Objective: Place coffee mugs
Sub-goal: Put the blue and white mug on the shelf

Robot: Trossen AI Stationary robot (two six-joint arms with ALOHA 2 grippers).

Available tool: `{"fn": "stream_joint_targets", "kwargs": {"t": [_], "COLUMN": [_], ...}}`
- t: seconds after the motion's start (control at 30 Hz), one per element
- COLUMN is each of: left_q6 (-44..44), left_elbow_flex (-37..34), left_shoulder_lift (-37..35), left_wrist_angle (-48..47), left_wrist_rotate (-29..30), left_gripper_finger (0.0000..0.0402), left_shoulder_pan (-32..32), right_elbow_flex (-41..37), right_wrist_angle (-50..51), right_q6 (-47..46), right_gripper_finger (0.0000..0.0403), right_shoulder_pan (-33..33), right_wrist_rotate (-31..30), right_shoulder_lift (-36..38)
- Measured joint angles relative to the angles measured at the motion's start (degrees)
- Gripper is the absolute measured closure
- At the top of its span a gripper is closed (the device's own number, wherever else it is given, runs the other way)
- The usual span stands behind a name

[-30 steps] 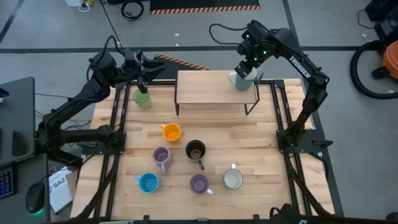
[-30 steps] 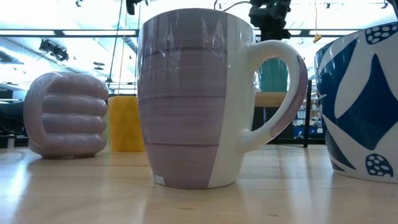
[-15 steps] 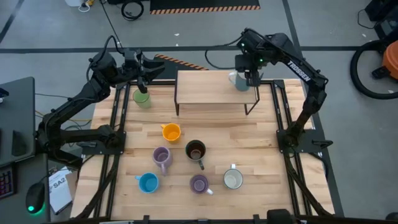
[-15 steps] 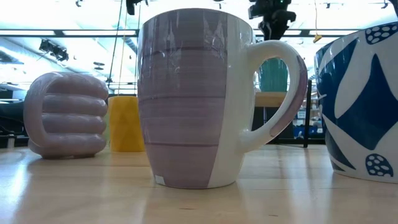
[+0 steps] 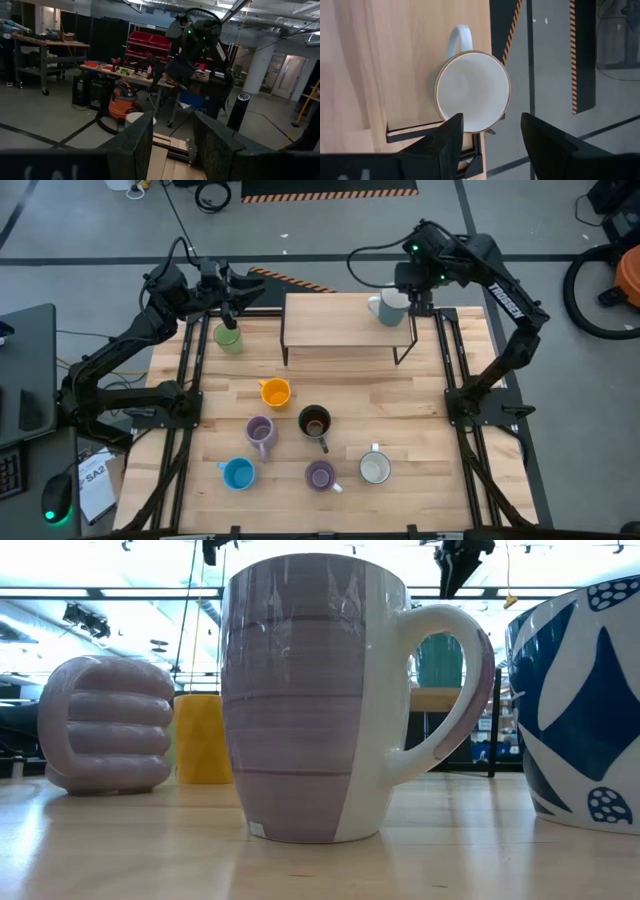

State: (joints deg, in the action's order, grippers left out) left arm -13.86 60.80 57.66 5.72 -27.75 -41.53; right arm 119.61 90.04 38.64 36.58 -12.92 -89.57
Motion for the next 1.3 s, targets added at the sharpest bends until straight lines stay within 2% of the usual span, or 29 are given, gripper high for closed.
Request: {"fn": "stream_joint_targets", "kwargs": {"t": [0.13, 0.37, 0.53, 0.8, 1.0, 1.3], "left_q6": [0.60, -0.54, -1.62, -2.04, -2.02, -2.46], "left_elbow_flex": [0.00, 0.00, 0.00, 0.00, 0.00, 0.00], "left_shoulder_lift": [0.01, 0.01, 0.01, 0.01, 0.01, 0.01], "left_wrist_angle": [0.00, 0.12, 0.42, 0.51, 0.50, 0.50], "left_wrist_rotate": [0.02, 1.11, 2.13, 3.75, 3.76, 3.76], "left_gripper_finger": [0.0256, 0.0256, 0.0256, 0.0256, 0.0256, 0.0256], "left_shoulder_pan": [-0.12, -0.14, -0.14, -0.14, -0.03, 0.02], "right_elbow_flex": [-2.26, -15.36, -21.68, -26.38, -26.56, -26.56], "right_wrist_angle": [-0.15, -0.46, -5.24, -10.28, -14.16, -11.62], "right_q6": [1.42, 6.87, 11.24, 25.31, 30.94, 32.06], "right_gripper_finger": [0.0198, 0.0199, 0.0204, 0.0205, 0.0212, 0.0230], "right_shoulder_pan": [1.00, 1.11, 1.11, 1.13, 1.04, 3.81], "right_wrist_rotate": [0.64, 2.06, -2.00, -6.08, -3.84, 1.95], "right_shoulder_lift": [0.66, 5.42, 7.94, 9.39, 9.02, 7.34]}}
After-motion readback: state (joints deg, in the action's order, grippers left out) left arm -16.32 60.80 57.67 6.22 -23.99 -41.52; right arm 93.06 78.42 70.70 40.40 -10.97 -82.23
